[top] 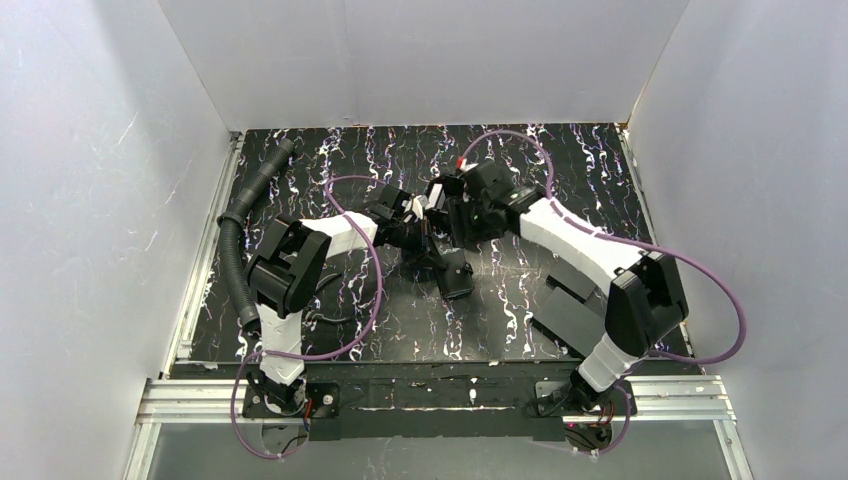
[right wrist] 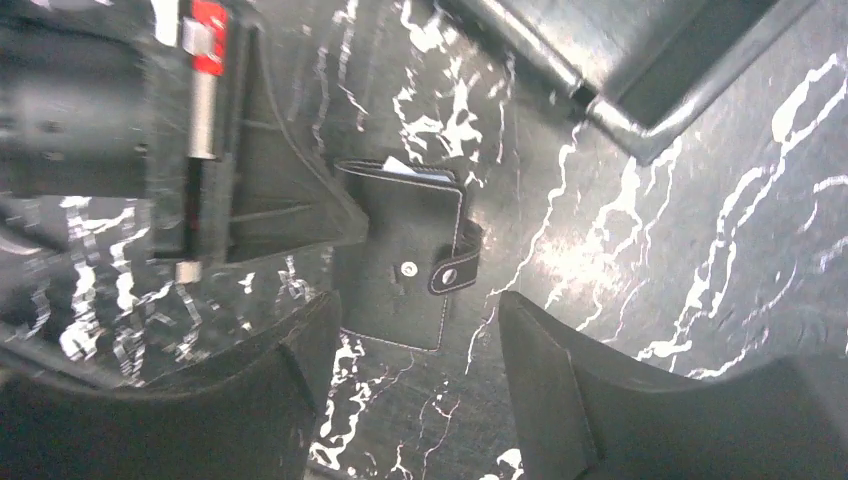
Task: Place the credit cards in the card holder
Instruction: Close the card holder at the center of the board.
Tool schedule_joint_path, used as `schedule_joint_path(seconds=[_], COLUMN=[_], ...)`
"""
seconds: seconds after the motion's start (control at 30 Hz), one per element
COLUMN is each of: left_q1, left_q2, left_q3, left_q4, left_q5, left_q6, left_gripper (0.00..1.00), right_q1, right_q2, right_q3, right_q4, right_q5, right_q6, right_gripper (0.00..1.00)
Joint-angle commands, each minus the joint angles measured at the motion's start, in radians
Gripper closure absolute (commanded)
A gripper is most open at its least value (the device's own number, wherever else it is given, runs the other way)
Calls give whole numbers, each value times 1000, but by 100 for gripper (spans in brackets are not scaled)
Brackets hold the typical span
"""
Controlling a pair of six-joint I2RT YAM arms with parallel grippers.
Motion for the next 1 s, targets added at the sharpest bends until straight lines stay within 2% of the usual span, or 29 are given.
schedule_joint_path(seconds=[0.0,0.07,0.13,0.23,0.3,0.5,0.63,0.7,0.8,0.97], left_q1=[-26,-27,-28,-28,-28,-28,-30,-30,-30,-31], left_q2=[57,57,58,63,64,66,67,66,64,68], left_q3=[-21,-21,-19,-15,-14,-10,-12,-11,-14,-16], left_q4=[-96,-97,-98,-103,-106,-108,-108,-108,-109,-108], left_q5=[-79,-81,-79,-77,-80,-80,-80,-81,-82,-82], left_q6=[41,42,43,45,47,49,50,50,51,50], left_gripper=[100,100,100,100,100,100,100,100,100,100], right_q1=[144,159,162,162,164,164,164,165,165,168], right_q2=[14,8,7,39,61,98,117,117,111,113], right_q3=[-70,-101,-129,-120,-120,-132,-127,-128,-131,-129], right_q4=[-30,16,83,83,87,99,104,103,100,70], right_q5=[427,474,465,439,419,415,391,397,407,427], right_q6=[184,184,153,139,132,113,107,106,104,100], right_gripper=[32,35,43,58,63,64,59,61,72,73])
